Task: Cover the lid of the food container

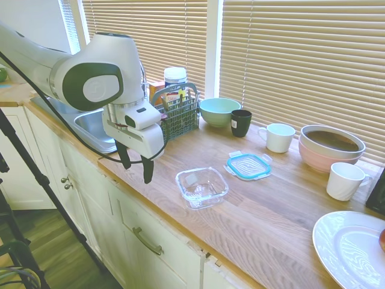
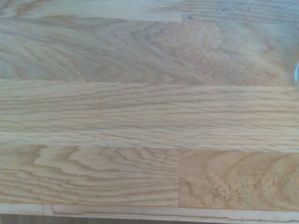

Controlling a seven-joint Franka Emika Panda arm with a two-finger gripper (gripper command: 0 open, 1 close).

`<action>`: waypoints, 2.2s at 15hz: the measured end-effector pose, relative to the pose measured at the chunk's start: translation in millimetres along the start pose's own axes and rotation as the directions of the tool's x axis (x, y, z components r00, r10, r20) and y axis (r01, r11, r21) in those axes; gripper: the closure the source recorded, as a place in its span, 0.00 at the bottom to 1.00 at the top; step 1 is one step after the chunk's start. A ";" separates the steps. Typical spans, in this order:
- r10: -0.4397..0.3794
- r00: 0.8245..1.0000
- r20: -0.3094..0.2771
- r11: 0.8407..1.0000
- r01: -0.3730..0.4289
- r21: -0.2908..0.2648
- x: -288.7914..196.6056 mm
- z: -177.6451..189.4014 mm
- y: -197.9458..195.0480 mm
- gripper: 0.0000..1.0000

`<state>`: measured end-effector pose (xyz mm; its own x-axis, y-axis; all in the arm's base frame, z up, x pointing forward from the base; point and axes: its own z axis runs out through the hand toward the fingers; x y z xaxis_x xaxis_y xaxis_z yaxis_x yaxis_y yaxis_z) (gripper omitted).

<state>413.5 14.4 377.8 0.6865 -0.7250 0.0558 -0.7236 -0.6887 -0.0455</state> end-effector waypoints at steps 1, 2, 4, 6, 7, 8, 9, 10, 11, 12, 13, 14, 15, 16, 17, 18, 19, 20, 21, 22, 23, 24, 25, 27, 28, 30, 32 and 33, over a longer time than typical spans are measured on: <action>0.000 1.000 0.001 1.000 0.000 -0.001 -0.1 0.3 0.1 0.00; 0.000 1.000 0.005 1.000 0.000 -0.005 -0.3 1.2 0.4 0.00; 0.002 1.000 0.008 1.000 -0.002 -0.009 0.0 1.9 1.2 0.00; 0.006 1.000 0.003 1.000 -0.006 -0.006 1.2 -0.8 2.6 0.00; 0.013 1.000 -0.002 1.000 -0.013 -0.003 3.2 -4.3 5.2 0.00; 0.022 1.000 -0.007 1.000 -0.022 0.001 6.4 -10.3 9.4 0.00; 0.034 0.999 -0.012 0.999 -0.034 0.008 11.0 -18.4 14.8 0.00; 0.045 0.999 -0.019 0.999 -0.045 0.017 16.9 -27.9 20.6 0.00; 0.056 0.998 -0.029 0.998 -0.055 0.030 25.4 -39.6 27.4 0.00; 0.066 0.997 -0.038 0.997 -0.064 0.045 35.3 -51.1 34.4 0.00; 0.079 0.996 -0.046 0.995 -0.077 0.060 46.4 -61.7 42.2 0.00; 0.100 0.994 -0.047 0.992 -0.096 0.076 59.1 -71.3 51.2 0.00; 0.129 0.991 -0.048 0.988 -0.124 0.097 73.2 -79.5 61.3 0.00; 0.157 0.987 -0.044 0.981 -0.151 0.120 89.2 -86.0 71.0 0.00; 0.185 0.982 -0.033 0.973 -0.178 0.144 105.8 -89.9 78.7 0.00; 0.209 0.978 -0.017 0.966 -0.203 0.162 122.6 -90.3 82.7 0.00; 0.228 0.974 0.000 0.958 -0.225 0.177 138.0 -88.7 83.5 0.00; 0.244 0.970 0.015 0.951 -0.243 0.190 153.0 -86.6 82.3 0.00; 0.258 0.966 0.028 0.945 -0.258 0.201 167.8 -83.5 80.6 0.00; 0.273 0.961 0.038 0.939 -0.275 0.208 181.3 -80.7 78.5 0.00; 0.286 0.957 0.045 0.934 -0.289 0.212 193.8 -78.0 75.1 0.00; 0.297 0.954 0.049 0.929 -0.301 0.217 205.8 -77.0 70.9 0.00; 0.309 0.949 0.055 0.923 -0.313 0.223 218.0 -75.0 66.2 0.00; 0.331 0.941 0.068 0.914 -0.338 0.225 241.2 -66.6 59.6 0.00; 0.345 0.935 0.078 0.908 -0.354 0.225 252.8 -60.1 57.7 0.00; 0.370 0.924 0.098 0.897 -0.382 0.221 273.7 -44.9 54.2 0.00; 0.389 0.914 0.116 0.886 -0.405 0.224 290.3 -28.7 48.5 0.00; 0.397 0.909 0.125 0.881 -0.415 0.226 297.9 -21.0 45.3 0.00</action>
<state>583.7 -232.6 413.3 0.3463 -0.9336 -0.0919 -0.9066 -0.3079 -0.2887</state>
